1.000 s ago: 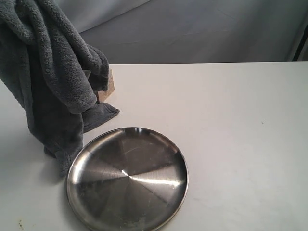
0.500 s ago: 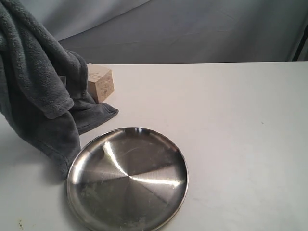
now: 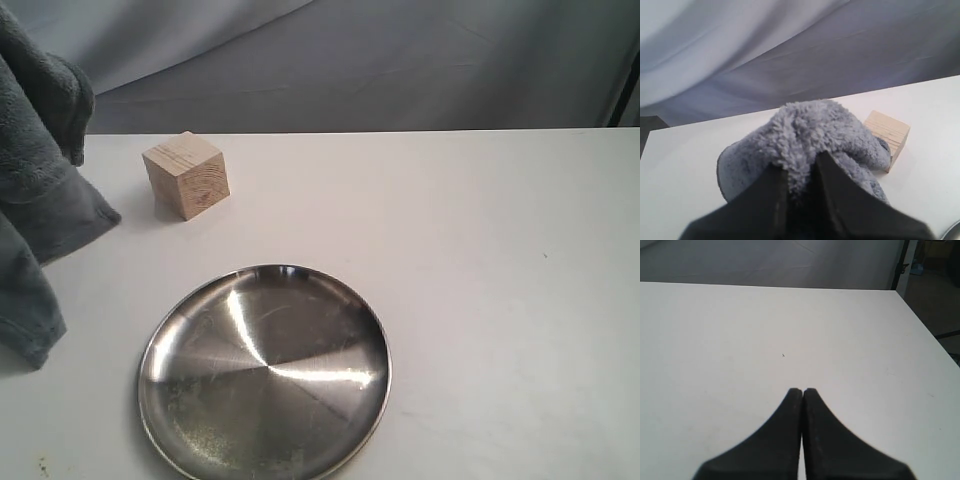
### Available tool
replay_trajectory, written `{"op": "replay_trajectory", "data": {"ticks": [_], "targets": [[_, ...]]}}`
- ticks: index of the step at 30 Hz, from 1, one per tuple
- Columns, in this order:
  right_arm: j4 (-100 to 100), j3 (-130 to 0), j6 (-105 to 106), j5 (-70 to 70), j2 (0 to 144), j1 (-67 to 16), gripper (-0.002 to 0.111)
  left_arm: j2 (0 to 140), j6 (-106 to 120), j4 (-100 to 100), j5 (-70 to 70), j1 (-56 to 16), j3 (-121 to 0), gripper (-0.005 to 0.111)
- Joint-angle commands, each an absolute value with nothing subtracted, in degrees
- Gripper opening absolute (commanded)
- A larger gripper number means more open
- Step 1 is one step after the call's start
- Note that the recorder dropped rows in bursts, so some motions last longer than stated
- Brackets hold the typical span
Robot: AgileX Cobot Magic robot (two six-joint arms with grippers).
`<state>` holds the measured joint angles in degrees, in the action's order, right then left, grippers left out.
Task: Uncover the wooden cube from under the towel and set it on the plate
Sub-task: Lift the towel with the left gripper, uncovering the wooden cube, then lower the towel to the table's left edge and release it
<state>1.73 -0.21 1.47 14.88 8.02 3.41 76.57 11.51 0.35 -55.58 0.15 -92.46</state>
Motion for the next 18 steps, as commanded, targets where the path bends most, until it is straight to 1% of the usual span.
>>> {"op": "replay_trajectory", "data": {"ticks": [1,11,18], "targets": [[1.9,0.0,1.5,14.5,7.7,3.3,0.000,75.9,10.8,0.6,-57.4,0.1,-92.6,0.000],[1.9,0.0,1.5,14.5,7.7,3.3,0.000,75.9,10.8,3.7,-69.4,0.1,-92.6,0.000],[1.9,0.0,1.5,14.5,7.7,3.3,0.000,75.9,11.4,2.9,-70.0,0.1,-91.4,0.000]]}}
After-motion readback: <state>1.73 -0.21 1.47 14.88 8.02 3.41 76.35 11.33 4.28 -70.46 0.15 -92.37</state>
